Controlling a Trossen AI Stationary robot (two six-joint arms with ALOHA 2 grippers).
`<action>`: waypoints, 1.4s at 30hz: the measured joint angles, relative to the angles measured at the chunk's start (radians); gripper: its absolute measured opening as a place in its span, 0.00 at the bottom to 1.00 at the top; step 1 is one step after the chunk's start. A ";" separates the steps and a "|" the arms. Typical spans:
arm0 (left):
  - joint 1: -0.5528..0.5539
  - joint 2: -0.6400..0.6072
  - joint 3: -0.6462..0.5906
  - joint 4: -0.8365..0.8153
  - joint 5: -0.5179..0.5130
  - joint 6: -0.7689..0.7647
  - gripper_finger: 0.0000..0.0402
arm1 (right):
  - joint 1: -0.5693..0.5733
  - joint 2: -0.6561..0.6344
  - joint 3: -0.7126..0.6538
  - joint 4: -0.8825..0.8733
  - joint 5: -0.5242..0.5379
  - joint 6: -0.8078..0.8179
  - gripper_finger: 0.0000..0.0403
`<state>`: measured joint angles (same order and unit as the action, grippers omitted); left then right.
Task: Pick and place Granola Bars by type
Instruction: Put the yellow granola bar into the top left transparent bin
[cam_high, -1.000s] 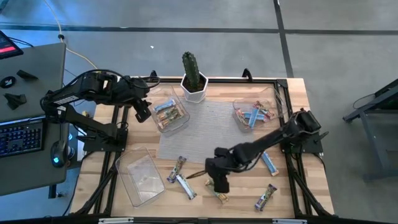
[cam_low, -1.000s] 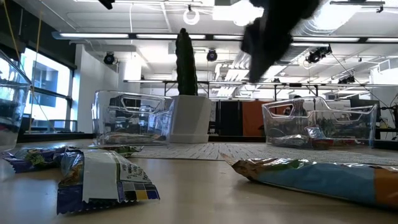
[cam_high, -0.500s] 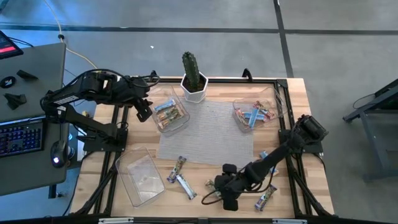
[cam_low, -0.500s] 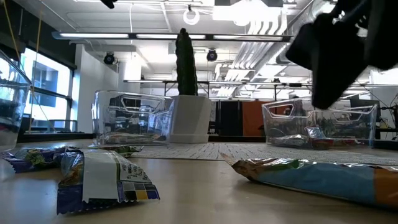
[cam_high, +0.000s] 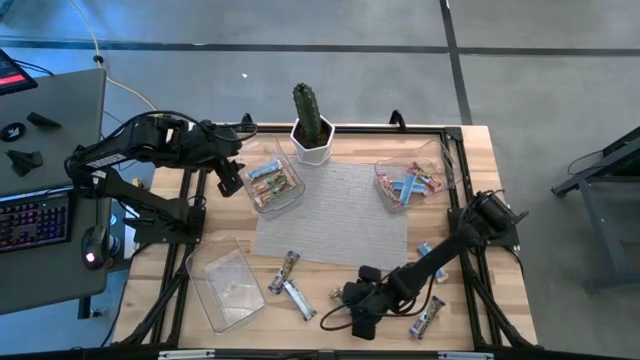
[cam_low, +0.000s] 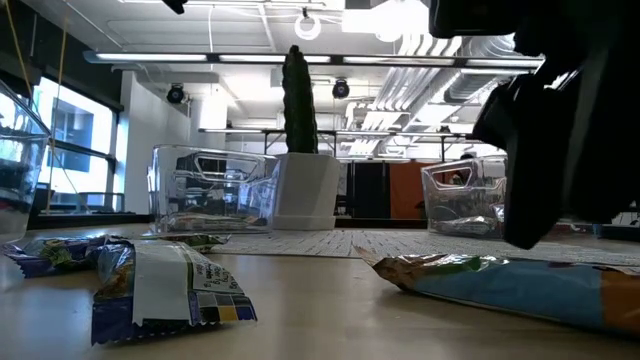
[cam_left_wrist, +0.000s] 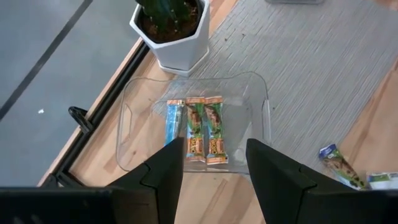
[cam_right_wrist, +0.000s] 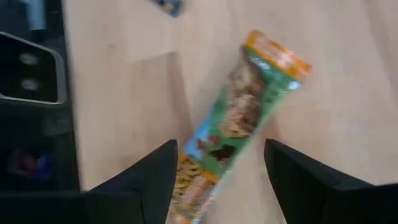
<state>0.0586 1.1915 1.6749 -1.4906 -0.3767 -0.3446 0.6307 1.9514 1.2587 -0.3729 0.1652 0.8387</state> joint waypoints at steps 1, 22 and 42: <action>0.000 0.000 0.000 0.000 0.000 0.005 0.42 | 0.003 0.003 0.000 -0.004 0.012 0.000 0.56; 0.000 0.000 0.000 0.000 0.000 0.025 0.42 | 0.032 0.087 0.009 -0.112 0.051 -0.126 0.42; 0.000 0.000 0.000 0.009 0.001 -0.003 0.42 | -0.210 -0.167 0.000 -0.013 0.350 -0.750 0.19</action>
<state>0.0584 1.1919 1.6745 -1.4817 -0.3756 -0.3477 0.4205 1.7844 1.2587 -0.3864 0.5150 0.0885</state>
